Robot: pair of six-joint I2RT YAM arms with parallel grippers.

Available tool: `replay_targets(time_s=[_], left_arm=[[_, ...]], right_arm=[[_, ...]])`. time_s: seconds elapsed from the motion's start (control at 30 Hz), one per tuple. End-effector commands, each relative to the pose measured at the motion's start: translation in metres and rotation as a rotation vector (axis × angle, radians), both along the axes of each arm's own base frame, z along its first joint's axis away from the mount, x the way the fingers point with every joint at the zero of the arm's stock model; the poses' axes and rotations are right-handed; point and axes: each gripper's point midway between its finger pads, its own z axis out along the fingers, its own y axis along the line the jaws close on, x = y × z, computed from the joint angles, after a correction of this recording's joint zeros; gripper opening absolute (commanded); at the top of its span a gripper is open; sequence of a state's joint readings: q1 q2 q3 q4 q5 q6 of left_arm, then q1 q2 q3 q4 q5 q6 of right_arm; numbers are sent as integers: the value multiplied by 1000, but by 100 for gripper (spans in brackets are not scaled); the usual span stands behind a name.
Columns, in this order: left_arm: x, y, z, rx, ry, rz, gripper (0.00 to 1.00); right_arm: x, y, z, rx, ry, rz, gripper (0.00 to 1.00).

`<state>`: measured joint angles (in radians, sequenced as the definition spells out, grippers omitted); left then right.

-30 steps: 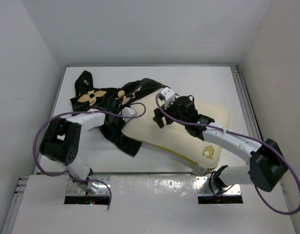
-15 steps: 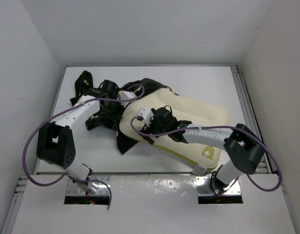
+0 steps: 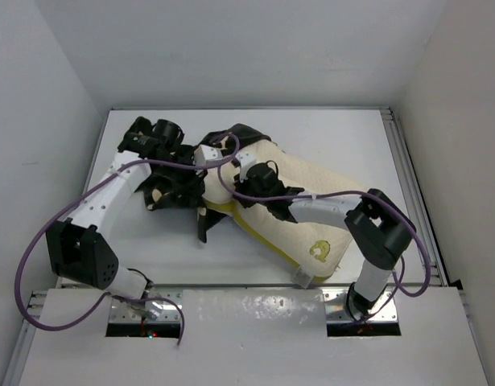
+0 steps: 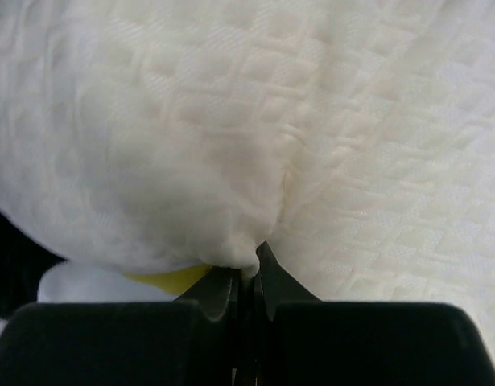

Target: Put the pillow into the pillowcase

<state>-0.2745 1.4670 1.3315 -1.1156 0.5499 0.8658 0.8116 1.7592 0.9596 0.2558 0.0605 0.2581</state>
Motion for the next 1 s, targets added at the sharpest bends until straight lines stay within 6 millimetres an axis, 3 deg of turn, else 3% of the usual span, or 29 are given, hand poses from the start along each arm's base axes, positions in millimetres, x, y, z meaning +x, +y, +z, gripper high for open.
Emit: replay_targets(time_s=[0.0, 0.13, 0.23, 0.3, 0.37, 0.43, 0.47, 0.5, 0.53, 0.57, 0.6, 0.63, 0.7, 0.77, 0.8, 0.83, 0.87, 0.9, 0.93, 0.97], left_arm=[[-47, -41, 64, -296, 19, -227, 0], [-46, -50, 85, -356, -3, -241, 0], [-47, -48, 80, -352, 4, -237, 0], [-50, -47, 76, -340, 11, -238, 0], [-58, -42, 54, -272, 39, -252, 1], [-65, -30, 19, -123, 62, -275, 13], [-68, -23, -5, -71, 90, -249, 29], [-65, -12, -17, -7, 83, -230, 35], [-64, -8, -23, 10, 82, -221, 40], [-57, -5, -21, 16, 64, -188, 53], [-51, -4, -15, 17, 44, -165, 62], [-42, -4, -6, 7, 19, -147, 81], [-17, -7, 27, -31, -64, -77, 90], [13, -14, 55, -69, -128, 29, 90], [26, -11, 60, -52, -154, 91, 85], [47, -18, 64, -72, -184, 164, 53], [65, -11, 61, -9, -230, 239, 29], [78, -10, 58, 22, -264, 291, 15], [94, -25, 49, 32, -276, 299, 13], [100, -31, 43, 51, -276, 285, 24]], right_arm=[[57, 4, 70, 311, -57, -237, 0], [66, 3, 49, 257, -1, -328, 0], [64, -6, 30, 312, 76, -391, 0], [66, -13, 28, 377, 120, -442, 0], [59, -5, 31, 424, 138, -389, 0], [53, 9, 44, 476, 107, -316, 0], [48, 19, 51, 494, 96, -261, 6], [39, 29, 56, 502, 98, -208, 19], [38, 30, 54, 498, 99, -194, 38], [27, 37, 54, 505, 135, -131, 58], [22, 31, 53, 503, 163, -142, 76], [20, 25, 52, 503, 178, -152, 84], [13, 4, 55, 499, 174, -178, 87], [11, -12, 61, 489, 148, -200, 79], [11, -30, 65, 479, 144, -240, 41], [11, -40, 65, 467, 146, -277, 18], [11, -58, 56, 427, 182, -334, 3], [14, -69, 58, 411, 167, -381, 0], [15, -80, 70, 416, 144, -405, 0], [14, -96, 64, 376, 161, -445, 14]])
